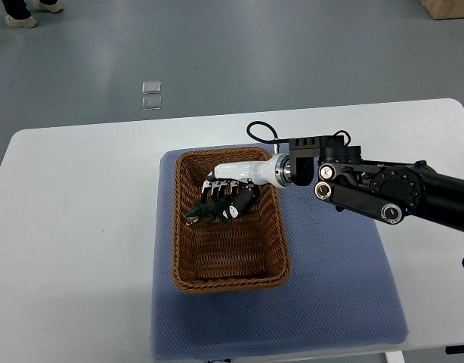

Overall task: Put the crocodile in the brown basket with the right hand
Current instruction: 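Open the right hand to release the crocodile and withdraw upward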

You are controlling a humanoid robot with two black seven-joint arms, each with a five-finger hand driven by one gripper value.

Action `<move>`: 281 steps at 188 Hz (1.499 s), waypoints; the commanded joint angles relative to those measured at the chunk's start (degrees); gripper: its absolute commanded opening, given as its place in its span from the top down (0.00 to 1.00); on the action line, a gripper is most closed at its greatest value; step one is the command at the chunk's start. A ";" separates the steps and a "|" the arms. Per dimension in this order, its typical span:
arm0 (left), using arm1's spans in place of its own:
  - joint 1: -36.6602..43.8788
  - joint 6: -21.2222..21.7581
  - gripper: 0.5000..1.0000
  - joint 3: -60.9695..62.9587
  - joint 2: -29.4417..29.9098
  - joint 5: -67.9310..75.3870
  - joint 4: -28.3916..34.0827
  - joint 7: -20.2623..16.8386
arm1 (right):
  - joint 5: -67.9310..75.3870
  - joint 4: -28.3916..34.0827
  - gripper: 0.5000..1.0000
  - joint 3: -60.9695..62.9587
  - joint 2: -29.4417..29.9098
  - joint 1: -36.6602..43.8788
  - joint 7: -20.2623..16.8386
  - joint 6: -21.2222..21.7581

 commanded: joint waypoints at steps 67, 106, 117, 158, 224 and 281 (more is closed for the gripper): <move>0.00 0.01 0.00 0.00 0.00 0.00 0.00 0.00 | 0.00 0.23 1.00 0.14 -2.52 0.28 0.15 0.48; 0.00 0.01 0.00 0.00 0.00 0.00 0.00 0.00 | 0.00 -0.12 0.69 0.14 -1.99 -0.16 0.15 0.31; 0.00 0.01 0.00 0.00 0.00 0.00 0.00 0.00 | 0.09 -0.21 0.54 0.14 -1.99 -0.25 0.15 0.22; 0.00 0.01 0.00 0.00 0.00 0.00 0.00 0.00 | 0.09 -0.21 0.28 0.31 -1.90 -0.34 0.15 0.30; 0.00 0.01 0.00 0.00 0.00 0.00 0.00 0.00 | 2.11 -0.30 0.28 10.42 -4.01 0.28 0.23 0.57; 0.00 0.01 0.00 0.00 0.00 0.00 0.00 0.00 | 20.92 -4.87 0.21 33.53 -4.45 -8.95 0.41 -0.49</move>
